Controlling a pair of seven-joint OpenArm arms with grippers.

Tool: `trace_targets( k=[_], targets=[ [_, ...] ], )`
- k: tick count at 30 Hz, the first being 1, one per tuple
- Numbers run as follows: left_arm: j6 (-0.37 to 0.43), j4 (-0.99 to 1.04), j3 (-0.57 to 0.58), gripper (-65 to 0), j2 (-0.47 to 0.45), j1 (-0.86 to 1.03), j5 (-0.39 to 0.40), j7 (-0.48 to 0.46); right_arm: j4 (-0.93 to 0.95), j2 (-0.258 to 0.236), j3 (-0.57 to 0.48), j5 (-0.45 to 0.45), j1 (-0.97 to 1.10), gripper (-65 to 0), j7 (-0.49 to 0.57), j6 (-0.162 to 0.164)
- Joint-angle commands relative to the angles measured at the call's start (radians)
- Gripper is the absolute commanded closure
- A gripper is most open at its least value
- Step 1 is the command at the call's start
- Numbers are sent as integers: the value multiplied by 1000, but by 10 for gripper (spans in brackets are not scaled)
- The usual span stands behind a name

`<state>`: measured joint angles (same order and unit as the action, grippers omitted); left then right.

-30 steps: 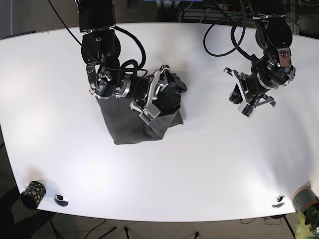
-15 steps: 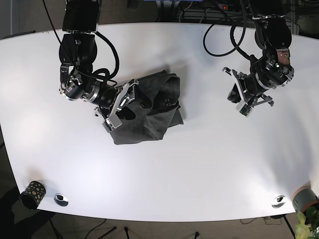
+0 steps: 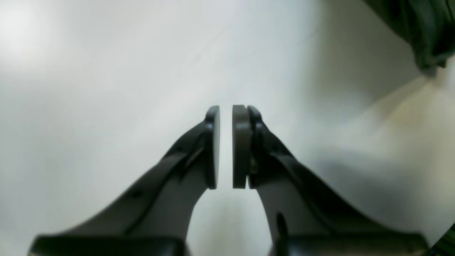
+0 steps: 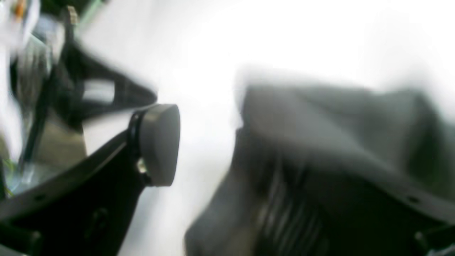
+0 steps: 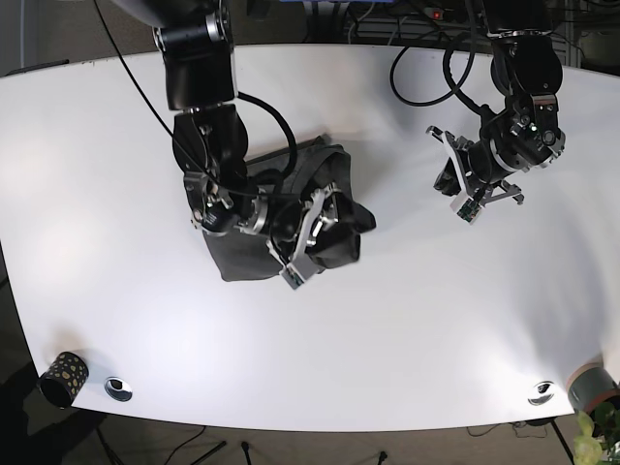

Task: Fold the T-shirt properly

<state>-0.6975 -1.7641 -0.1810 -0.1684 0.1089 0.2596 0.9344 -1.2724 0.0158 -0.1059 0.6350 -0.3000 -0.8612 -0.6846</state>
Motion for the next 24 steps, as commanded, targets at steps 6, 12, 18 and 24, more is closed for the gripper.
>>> trace_targets(
  k=[6, 12, 18, 24],
  targets=[
    [-1, -16, 10, -47, -10, -41, 11, -18, 7, -18, 7, 38, -124, -400, 36, -14],
    [-1, -16, 94, -47, -10, -104, 11, -18, -103, -127, 116, 38, -107, -400, -34, -14],
    [-1, -13, 228, -47, -1, -174, 11, -18, -103, -215, 243, 50, -72, -400, -34, -14],
    [-1, 40, 378, -47, 63, -265, 11, -18, -95, -259, 280, 12, -69, -289, -33, -14]
  ],
)
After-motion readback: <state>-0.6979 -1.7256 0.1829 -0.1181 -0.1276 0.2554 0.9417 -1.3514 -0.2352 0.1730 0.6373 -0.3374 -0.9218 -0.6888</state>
